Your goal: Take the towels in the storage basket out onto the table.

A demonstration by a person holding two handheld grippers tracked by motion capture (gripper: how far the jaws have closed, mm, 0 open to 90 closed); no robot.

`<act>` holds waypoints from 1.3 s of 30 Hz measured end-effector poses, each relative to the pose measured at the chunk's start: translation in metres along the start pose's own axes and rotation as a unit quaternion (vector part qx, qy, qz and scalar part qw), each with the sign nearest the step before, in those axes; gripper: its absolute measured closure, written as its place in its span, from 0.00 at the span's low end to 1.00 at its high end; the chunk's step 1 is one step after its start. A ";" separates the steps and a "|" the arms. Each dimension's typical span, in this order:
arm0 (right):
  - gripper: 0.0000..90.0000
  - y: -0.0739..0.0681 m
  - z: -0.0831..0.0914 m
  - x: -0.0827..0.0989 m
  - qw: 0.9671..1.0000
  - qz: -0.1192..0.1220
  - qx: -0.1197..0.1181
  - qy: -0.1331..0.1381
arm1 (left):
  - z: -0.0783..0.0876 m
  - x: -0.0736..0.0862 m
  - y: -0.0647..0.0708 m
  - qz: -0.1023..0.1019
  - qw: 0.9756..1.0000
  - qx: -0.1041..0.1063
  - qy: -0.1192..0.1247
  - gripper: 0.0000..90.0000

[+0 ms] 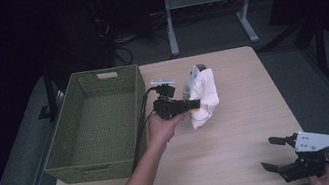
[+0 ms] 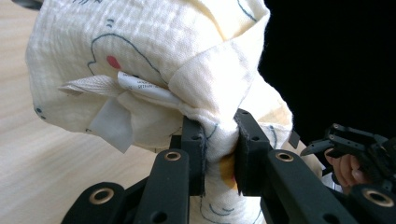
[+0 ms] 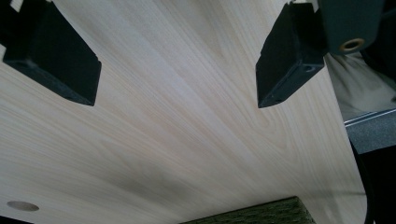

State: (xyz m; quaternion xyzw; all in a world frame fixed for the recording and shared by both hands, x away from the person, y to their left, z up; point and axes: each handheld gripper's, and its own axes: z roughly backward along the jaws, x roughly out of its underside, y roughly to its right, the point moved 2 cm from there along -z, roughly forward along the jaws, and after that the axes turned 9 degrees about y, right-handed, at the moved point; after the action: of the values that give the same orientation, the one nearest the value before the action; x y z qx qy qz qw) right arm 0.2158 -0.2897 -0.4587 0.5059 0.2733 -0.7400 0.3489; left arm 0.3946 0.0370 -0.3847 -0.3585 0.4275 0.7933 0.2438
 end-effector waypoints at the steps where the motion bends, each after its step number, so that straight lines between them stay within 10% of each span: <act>1: 0.15 0.000 0.000 0.000 1.000 0.001 0.000 0.000 | -0.003 0.002 0.000 -0.002 1.000 -0.009 -0.003 0.85; 11: 0.15 0.000 0.000 0.000 1.000 0.004 0.001 -0.001 | -0.024 0.022 -0.015 0.021 0.999 -0.033 -0.028 0.85; 20: 0.15 0.000 0.000 0.000 1.000 0.005 -0.002 -0.001 | -0.044 0.042 -0.017 -0.017 0.993 -0.077 -0.088 0.85; 39: 0.15 0.000 -0.001 0.001 1.000 0.005 -0.003 -0.002 | -0.054 0.052 -0.015 -0.050 0.987 -0.111 -0.100 0.64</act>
State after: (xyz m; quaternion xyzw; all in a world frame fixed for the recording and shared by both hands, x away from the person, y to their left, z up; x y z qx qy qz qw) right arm 0.2157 -0.2889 -0.4597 0.5050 0.2722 -0.7382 0.3550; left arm 0.3924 0.0031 -0.4528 -0.3236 0.2915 0.8544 0.2835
